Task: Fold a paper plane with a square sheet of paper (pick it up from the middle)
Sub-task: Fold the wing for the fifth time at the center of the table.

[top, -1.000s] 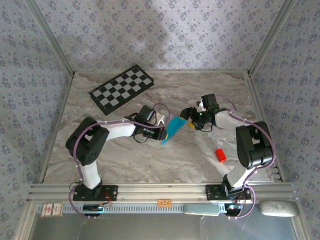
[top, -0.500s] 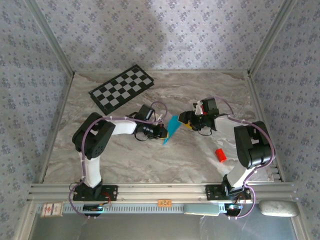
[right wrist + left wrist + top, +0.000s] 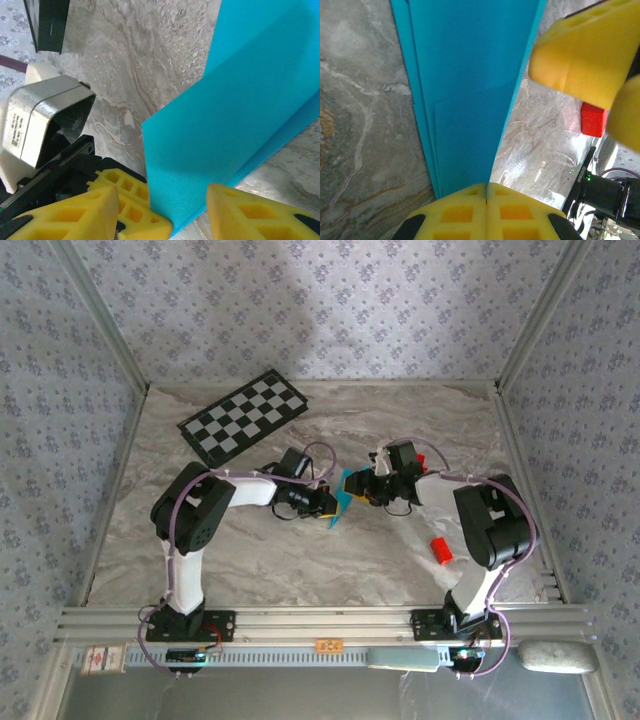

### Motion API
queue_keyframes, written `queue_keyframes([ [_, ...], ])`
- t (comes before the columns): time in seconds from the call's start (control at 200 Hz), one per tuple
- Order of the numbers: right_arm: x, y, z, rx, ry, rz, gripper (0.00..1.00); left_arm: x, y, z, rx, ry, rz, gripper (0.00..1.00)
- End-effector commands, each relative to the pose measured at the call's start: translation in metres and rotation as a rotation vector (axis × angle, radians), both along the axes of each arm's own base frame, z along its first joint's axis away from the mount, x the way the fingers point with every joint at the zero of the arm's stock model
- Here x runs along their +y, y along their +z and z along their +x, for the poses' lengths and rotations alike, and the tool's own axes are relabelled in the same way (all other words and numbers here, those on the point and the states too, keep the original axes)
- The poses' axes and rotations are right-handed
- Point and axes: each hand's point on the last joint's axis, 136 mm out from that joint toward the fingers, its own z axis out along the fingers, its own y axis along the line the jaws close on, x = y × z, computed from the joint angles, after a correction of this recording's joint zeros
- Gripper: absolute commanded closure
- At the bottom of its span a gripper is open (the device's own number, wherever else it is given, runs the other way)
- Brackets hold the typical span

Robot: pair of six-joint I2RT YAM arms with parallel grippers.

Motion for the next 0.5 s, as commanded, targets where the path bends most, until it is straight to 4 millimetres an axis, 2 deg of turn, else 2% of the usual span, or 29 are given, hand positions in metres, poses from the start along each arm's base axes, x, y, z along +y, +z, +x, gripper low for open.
queue_keyframes([
  [0.0,0.012,0.004,0.001,-0.033,0.05,0.03,0.51,-0.001,-0.005,0.0,0.045,0.002,0.002,1.0],
  [0.495,0.024,-0.007,0.009,-0.03,0.069,0.026,0.56,0.005,-0.009,0.003,0.05,0.039,0.013,1.0],
])
